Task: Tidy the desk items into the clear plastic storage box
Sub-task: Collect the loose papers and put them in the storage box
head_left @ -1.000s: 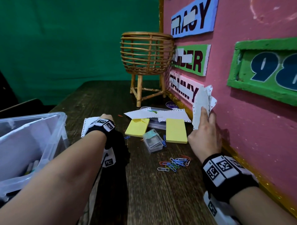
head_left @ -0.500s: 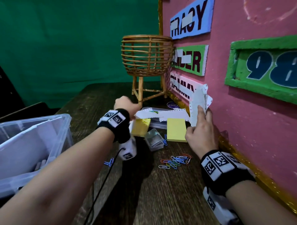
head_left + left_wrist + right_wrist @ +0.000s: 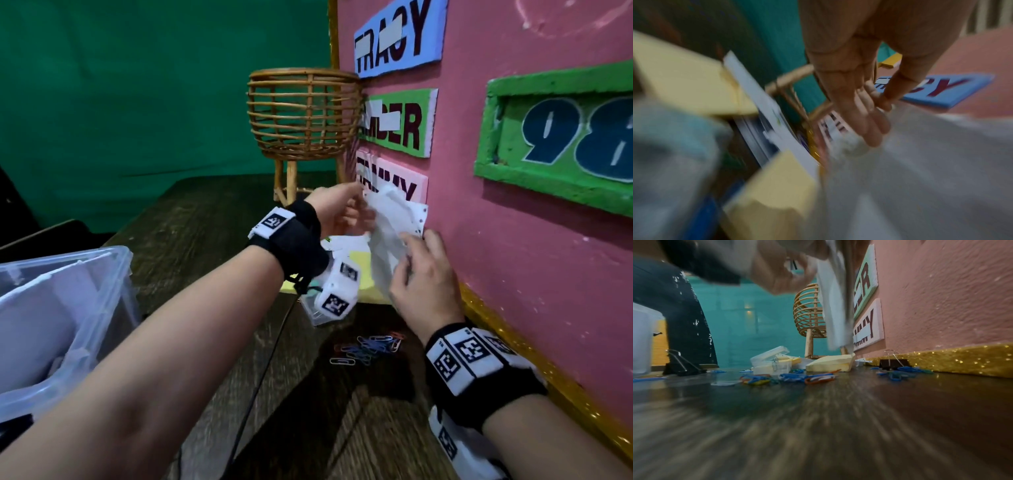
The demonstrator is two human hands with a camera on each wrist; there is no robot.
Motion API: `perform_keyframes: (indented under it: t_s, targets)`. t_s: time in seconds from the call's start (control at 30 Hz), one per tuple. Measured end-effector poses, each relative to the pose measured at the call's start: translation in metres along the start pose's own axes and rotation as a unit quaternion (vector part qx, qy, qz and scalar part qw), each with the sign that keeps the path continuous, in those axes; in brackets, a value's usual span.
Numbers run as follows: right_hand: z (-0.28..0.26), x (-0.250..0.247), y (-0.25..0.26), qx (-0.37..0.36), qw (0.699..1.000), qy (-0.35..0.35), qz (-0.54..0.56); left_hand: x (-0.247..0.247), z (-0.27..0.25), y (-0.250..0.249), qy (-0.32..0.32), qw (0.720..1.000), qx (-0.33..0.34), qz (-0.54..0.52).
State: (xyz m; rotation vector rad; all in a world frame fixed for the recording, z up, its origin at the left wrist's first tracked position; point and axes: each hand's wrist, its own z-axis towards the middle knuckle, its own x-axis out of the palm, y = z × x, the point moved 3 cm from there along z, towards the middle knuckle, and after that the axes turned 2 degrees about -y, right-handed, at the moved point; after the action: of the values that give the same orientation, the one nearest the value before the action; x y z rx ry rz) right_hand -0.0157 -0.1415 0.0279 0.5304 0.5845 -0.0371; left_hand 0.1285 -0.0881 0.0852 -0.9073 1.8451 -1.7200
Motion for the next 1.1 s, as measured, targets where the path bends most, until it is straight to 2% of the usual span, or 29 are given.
perform_keyframes:
  t_s: [0.03,0.07,0.1,0.13,0.17,0.2,0.23,0.3,0.4,0.43,0.5,0.57,0.63,0.73,0.8,0.87,0.93,1.0,1.1]
  targets:
    - [0.001,0.002,-0.004,0.001,1.0,-0.013,0.007,-0.008,0.008,0.008,-0.044,0.994,0.006,0.097]
    - [0.003,0.003,-0.006,0.002,1.0,-0.021,0.015,-0.019,0.016,0.016,-0.096,0.967,0.021,0.234]
    - [0.004,0.003,-0.009,0.005,0.999,-0.029,0.025,-0.031,0.024,0.023,-0.135,0.914,0.032,0.381]
    - [0.006,0.004,-0.01,0.01,0.999,-0.036,0.035,-0.04,0.031,0.029,-0.154,0.843,0.029,0.515]
    - [0.007,0.003,-0.009,0.015,0.998,-0.039,0.04,-0.049,0.036,0.036,-0.15,0.785,0.025,0.601]
    - [0.007,0.004,-0.008,0.02,0.999,-0.032,0.036,-0.057,0.044,0.047,-0.13,0.75,0.012,0.648]
    - [0.006,0.005,-0.006,0.023,0.999,-0.017,0.026,-0.063,0.048,0.056,-0.117,0.731,-0.006,0.672]
    - [0.003,0.006,-0.002,0.024,1.0,0.018,0.006,-0.085,0.063,0.075,-0.121,0.725,-0.038,0.677]
    - [0.003,0.006,-0.003,0.033,0.998,0.045,-0.024,-0.133,0.143,0.12,-0.106,0.7,-0.076,0.702]
    - [0.003,0.007,-0.005,0.043,0.997,0.051,-0.031,-0.132,0.147,0.118,-0.098,0.693,-0.098,0.708]
    - [0.004,0.01,-0.01,0.065,0.995,0.069,-0.038,-0.12,0.118,0.099,-0.114,0.679,-0.108,0.717]
    - [0.005,0.012,-0.014,0.092,0.991,0.086,-0.047,-0.1,0.079,0.078,-0.145,0.665,-0.063,0.73]
    - [0.005,0.012,-0.012,0.105,0.987,0.1,-0.075,-0.096,0.068,0.068,-0.186,0.667,-0.018,0.722]
    - [0.006,0.008,-0.008,0.115,0.984,0.092,-0.097,-0.087,0.057,0.051,-0.259,0.708,0.109,0.648]
    - [0.006,0.007,-0.006,0.121,0.985,0.081,-0.095,-0.074,0.045,0.039,-0.297,0.748,0.233,0.547]
    - [0.006,0.007,-0.004,0.125,0.986,0.073,-0.085,-0.064,0.032,0.03,-0.317,0.811,0.289,0.397]
    - [0.005,0.006,-0.003,0.128,0.986,0.069,-0.082,-0.056,0.029,0.027,-0.318,0.87,0.276,0.256]
    - [0.005,0.005,-0.002,0.125,0.987,0.062,-0.077,-0.047,0.029,0.024,-0.316,0.905,0.235,0.164]
    - [0.005,0.007,-0.006,0.123,0.988,0.06,-0.067,-0.029,0.037,0.028,-0.231,0.961,0.148,0.027]
